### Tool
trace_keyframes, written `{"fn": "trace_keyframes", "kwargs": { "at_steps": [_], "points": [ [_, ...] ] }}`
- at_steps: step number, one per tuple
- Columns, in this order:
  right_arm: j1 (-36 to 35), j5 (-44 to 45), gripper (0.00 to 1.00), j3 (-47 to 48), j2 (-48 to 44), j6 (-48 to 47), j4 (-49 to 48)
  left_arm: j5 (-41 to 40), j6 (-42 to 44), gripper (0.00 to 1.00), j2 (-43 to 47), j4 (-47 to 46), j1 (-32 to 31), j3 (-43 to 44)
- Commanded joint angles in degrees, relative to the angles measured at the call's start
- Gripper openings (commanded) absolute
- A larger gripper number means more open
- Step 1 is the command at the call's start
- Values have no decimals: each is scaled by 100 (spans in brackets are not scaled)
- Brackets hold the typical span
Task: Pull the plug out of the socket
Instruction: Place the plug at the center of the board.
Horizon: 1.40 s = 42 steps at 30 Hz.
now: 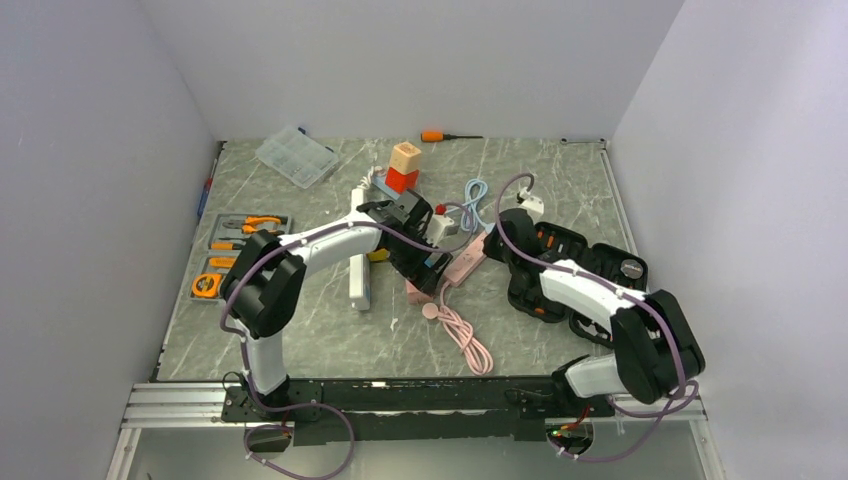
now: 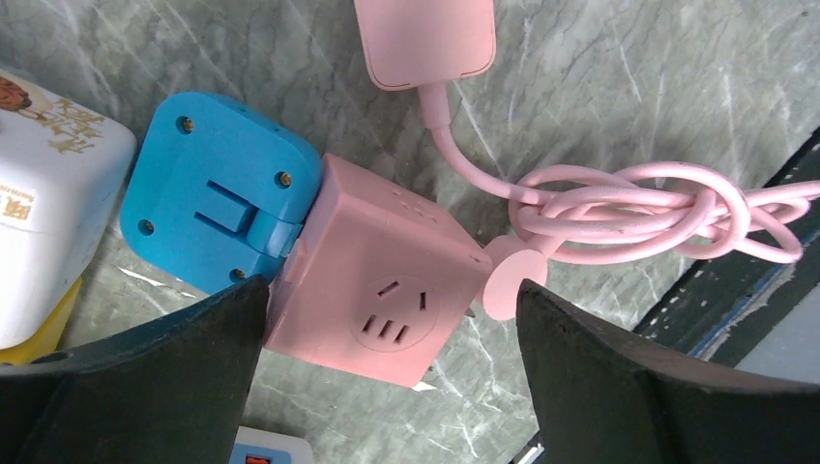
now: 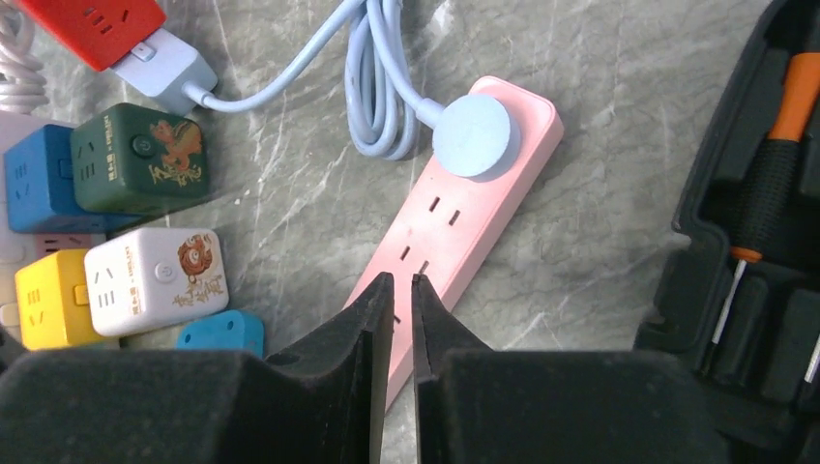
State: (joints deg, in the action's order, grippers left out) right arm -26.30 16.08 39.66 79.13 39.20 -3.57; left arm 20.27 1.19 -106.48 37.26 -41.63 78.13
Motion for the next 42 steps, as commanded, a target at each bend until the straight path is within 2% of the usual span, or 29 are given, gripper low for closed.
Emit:
{"fn": "trace_keyframes", "kwargs": {
  "at_steps": [1, 6, 10, 15, 21, 25, 26, 29, 31, 33, 42],
  "points": [
    [-1, 129, 15, -316, -497, -52, 21, -420, 4, 99, -113, -214, -237, 44],
    [26, 153, 22, -463, -675, 181, 201, -774, 341, 99, -109, -391, -341, -212],
    [112, -32, 32, -373, -465, 309, 300, -957, 706, 93, 169, -719, -346, -662],
    [132, -162, 34, -423, -390, 355, 267, -1086, 1269, 86, 575, -976, -363, -1220],
    [137, -184, 34, -709, -635, 432, 335, -770, 1993, 79, 988, -848, -362, -1738],
    [122, -227, 35, -993, -851, 551, 331, -744, 2549, 77, 1250, -781, -363, -2058],
    [131, -243, 38, -1048, -872, 590, 331, -784, 2702, 78, 1331, -797, -364, -2121],
    [136, -321, 56, -1095, -795, 651, 247, -867, 3209, 81, 1579, -784, -364, -2209],
    [171, -398, 64, -992, -619, 667, 80, -938, 3409, 91, 1692, -732, -359, -2106],
    [269, -596, 68, -823, -374, 726, -131, -1019, 3490, 99, 1757, -640, -355, -1799],
    [532, -1058, 76, -296, 524, 1050, -677, -658, 2840, 99, 1486, 148, -355, 133]
  ]
}}
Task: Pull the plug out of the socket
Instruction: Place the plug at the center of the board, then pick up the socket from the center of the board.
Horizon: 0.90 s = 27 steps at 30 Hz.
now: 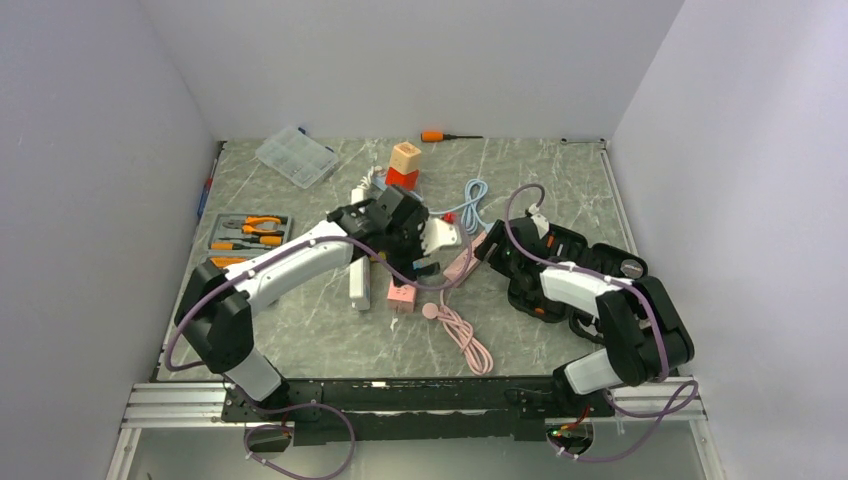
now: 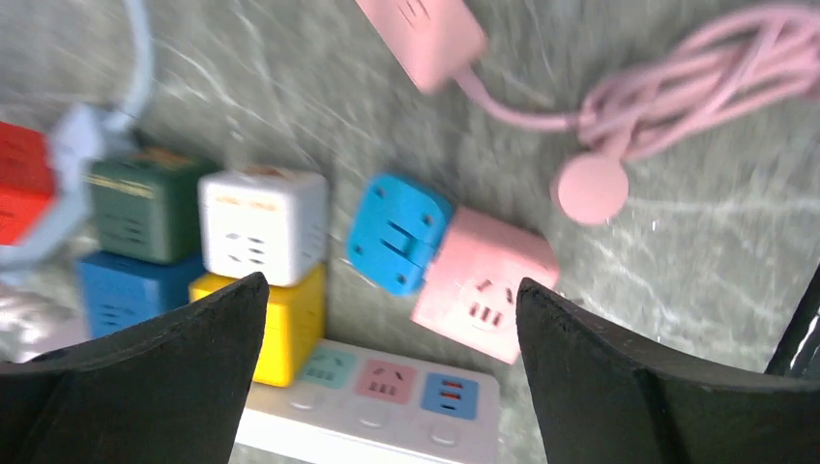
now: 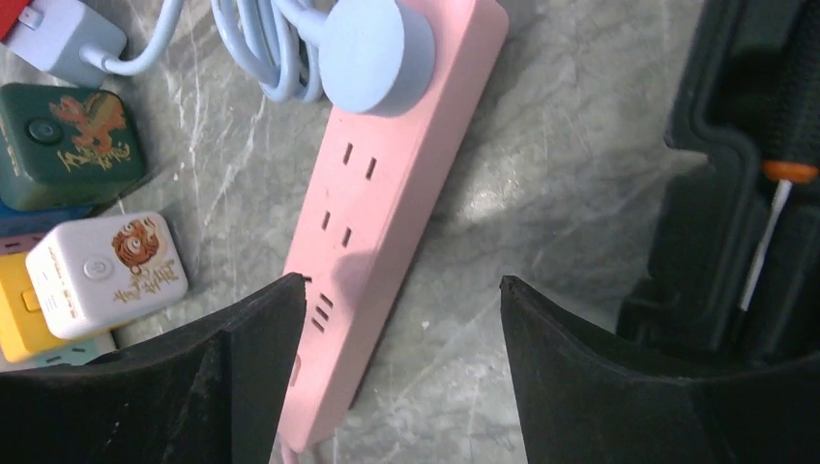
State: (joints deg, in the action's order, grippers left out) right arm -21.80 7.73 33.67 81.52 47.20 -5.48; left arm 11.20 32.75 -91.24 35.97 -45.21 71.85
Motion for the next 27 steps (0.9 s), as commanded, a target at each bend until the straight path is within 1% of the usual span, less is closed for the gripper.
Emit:
{"fn": "trace_keyframes", "kwargs": {
  "at_steps": [1, 4, 7, 10, 12, 14, 16, 19, 22, 27],
  "points": [
    [110, -278, 76, 325, 446, 320, -566, 296, -461, 99, -106, 269, 4, 930],
    [158, -438, 76, 293, 609, 522, -698, 425, -1093, 99, -375, -132, 8, 1155],
    [302, -537, 76, 132, 248, 585, -693, 720, -1662, 99, -945, -310, 6, 1467],
    [639, -722, 77, 11, -566, 540, -426, 811, -2066, 99, -1747, -231, 4, 1990],
    [820, -676, 80, 5, -1171, 395, -121, 869, -2258, 99, -2238, -93, 6, 2367],
    [902, -629, 82, 73, -1694, 245, 229, 908, -2476, 99, -2565, -139, 4, 2566],
    [952, -572, 83, 106, -2079, 125, 492, 945, -2697, 99, -2827, -330, -9, 2635],
    [999, -554, 85, 112, -2534, 69, 836, 657, -2917, 100, -3179, -338, -48, 2836],
    [1036, -560, 86, 31, -2816, 78, 952, 433, -3025, 99, -3414, -379, -66, 2850],
    [1077, -506, 87, -176, -3003, 176, 995, 778, -3182, 99, -3524, -606, -127, 2629]
  ]
}}
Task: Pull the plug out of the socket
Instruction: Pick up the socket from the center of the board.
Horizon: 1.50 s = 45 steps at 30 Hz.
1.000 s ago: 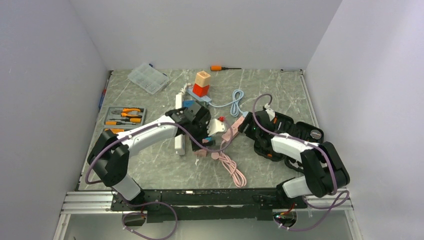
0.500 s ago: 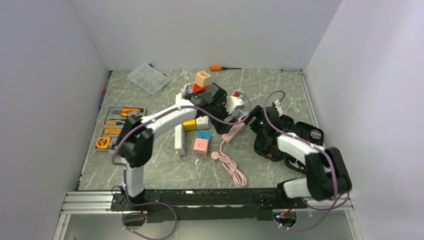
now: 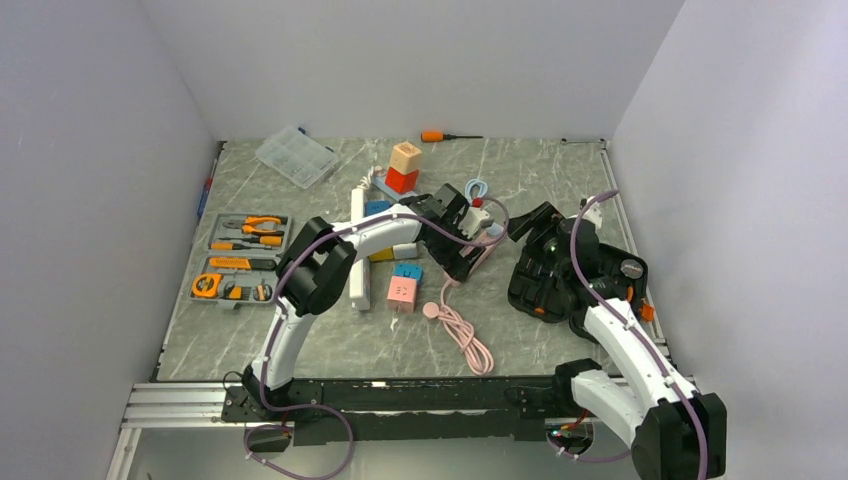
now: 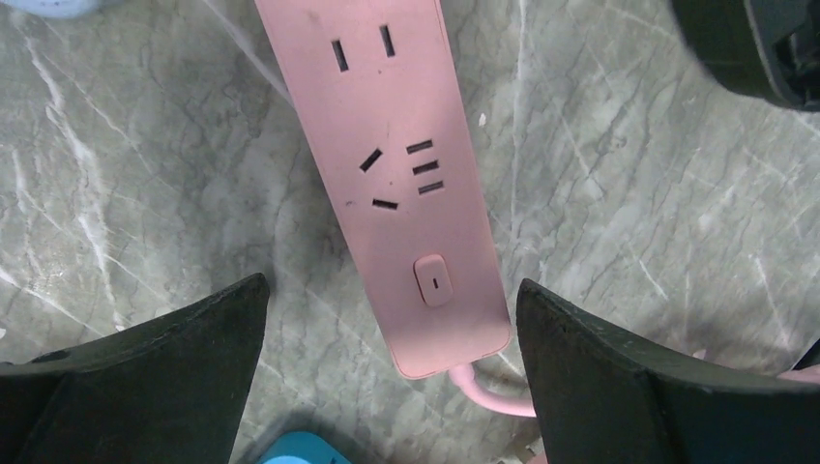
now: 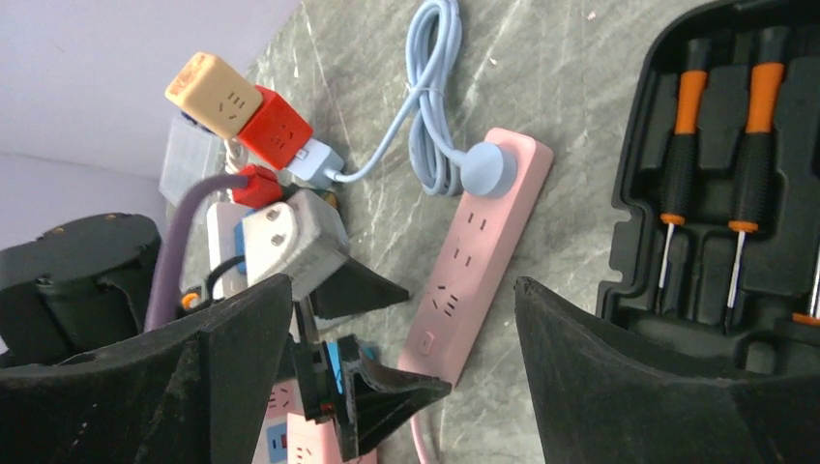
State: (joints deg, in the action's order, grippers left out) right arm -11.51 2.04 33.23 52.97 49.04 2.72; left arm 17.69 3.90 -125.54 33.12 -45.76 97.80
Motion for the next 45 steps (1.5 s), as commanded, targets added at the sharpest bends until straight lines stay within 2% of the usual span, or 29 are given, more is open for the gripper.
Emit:
{"fn": "trace_keyframes", "kwargs": {
  "at_steps": [1, 5, 9, 10, 11, 14, 15, 18, 23, 27, 30, 36, 45],
  "points": [
    [49, 75, 87, -165, -155, 4, 174, 164, -298, 99, -107, -394, -100, -17],
    [70, 83, 87, -286, -187, 84, 226, 120, -306, 99, -121, -528, -227, -147],
    [86, 67, 87, -404, -248, 197, 170, -446, -161, 99, -159, -746, -364, -286],
    [96, 57, 87, -424, -244, 216, 157, -568, -129, 95, -209, -664, -379, -204],
    [92, 51, 87, -430, -231, 228, 156, -761, -111, 89, -252, -602, -382, -106],
    [83, 35, 87, -448, -195, 258, 145, -1216, -58, 55, -307, -458, -389, 97],
    [87, 27, 87, -449, -181, 261, 134, -1250, -48, 48, -261, -386, -384, 124],
    [87, -44, 87, -462, -129, 286, 77, -1004, -160, 38, 142, -527, -329, -143],
    [88, -279, 88, -551, 157, 484, -150, 99, -942, 36, 807, -492, -21, -154],
    [83, -574, 88, -605, 545, 654, -521, 1285, -1822, 33, 933, -405, 370, 97],
    [81, -713, 88, -602, 822, 725, -824, 1924, -2346, 32, 1060, -757, 568, -30],
    [75, -1087, 87, -470, 1450, 903, -1537, 2063, -2670, 32, 1527, -1620, 608, -633],
    [-80, -1281, 86, -50, 2526, 1194, -2333, 1973, -2623, 31, 1460, -1661, 595, -756]
  ]
}}
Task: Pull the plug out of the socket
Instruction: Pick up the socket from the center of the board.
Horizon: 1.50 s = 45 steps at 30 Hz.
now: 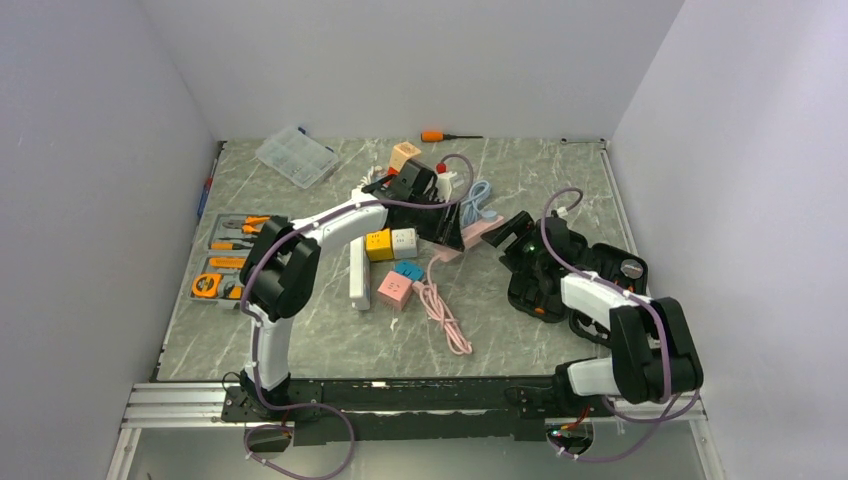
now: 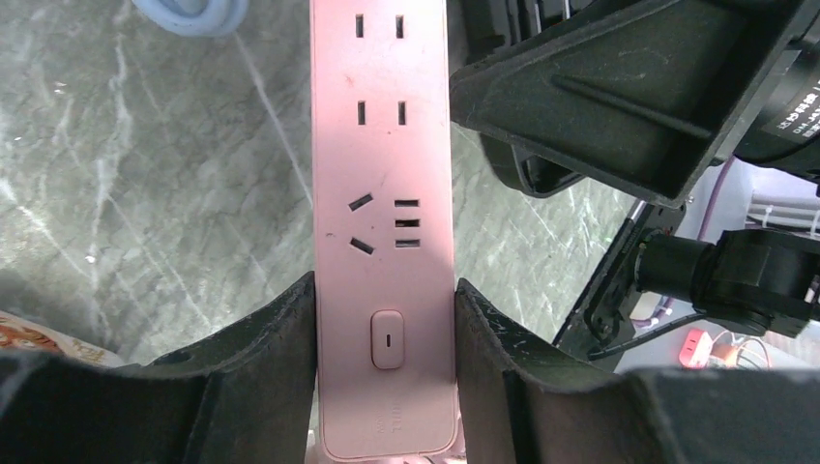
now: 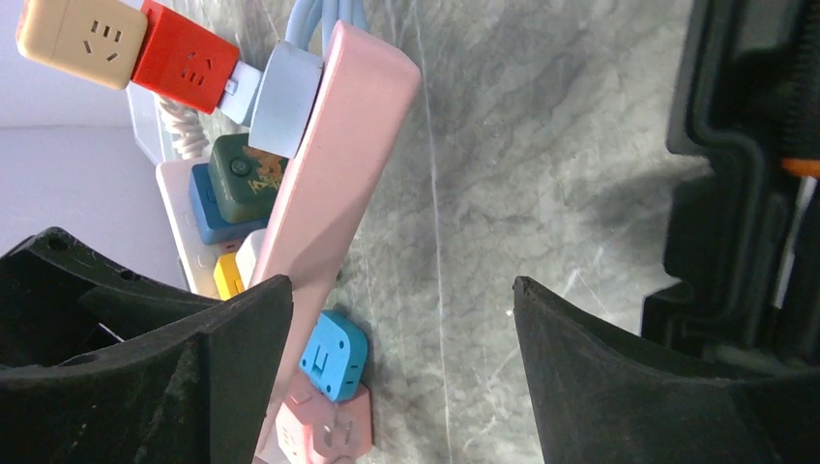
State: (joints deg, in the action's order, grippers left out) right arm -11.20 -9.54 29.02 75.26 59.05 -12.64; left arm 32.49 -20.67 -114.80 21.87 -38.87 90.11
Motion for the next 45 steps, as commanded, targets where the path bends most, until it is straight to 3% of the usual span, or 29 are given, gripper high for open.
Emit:
{"fn": "trace_keyframes", "kwargs": {
  "at_steps": [1, 14, 22, 25, 31, 33, 34, 36, 37, 45],
  "points": [
    [-143, -115, 86, 421, 381, 206, -847, 493, -161, 31, 390, -541, -94, -19],
    [-227, -692, 83, 632, 995, 575, -1561, 351, -76, 28, 317, -530, -87, -34],
    [-235, -1003, 73, 888, 1272, 796, -1690, 241, 365, 31, 734, -853, -88, -497],
    [-232, -1060, 61, 1034, 1403, 650, -1575, 401, 567, 31, 811, -842, -92, -566],
    [-234, -1034, 21, 1021, 1593, 592, -1811, 877, 698, 32, 998, -876, -200, -582],
    [-229, -1020, 15, 1023, 1586, 515, -1843, 995, 713, 39, 1013, -825, -268, -559],
    [-234, -986, 12, 1021, 1545, 443, -1776, 1073, 729, 50, 1013, -756, -280, -531],
    [-217, -874, 6, 1027, 1374, 234, -1555, 1148, 833, 85, 1053, -512, -262, -430],
    [-201, -842, 1, 1026, 1272, 100, -1441, 1152, 981, 97, 1089, -343, -232, -350],
    [-152, -1096, 0, 1354, 733, -1633, 108, 1988, 2775, 99, 1242, 1513, 819, 1004]
  ]
}}
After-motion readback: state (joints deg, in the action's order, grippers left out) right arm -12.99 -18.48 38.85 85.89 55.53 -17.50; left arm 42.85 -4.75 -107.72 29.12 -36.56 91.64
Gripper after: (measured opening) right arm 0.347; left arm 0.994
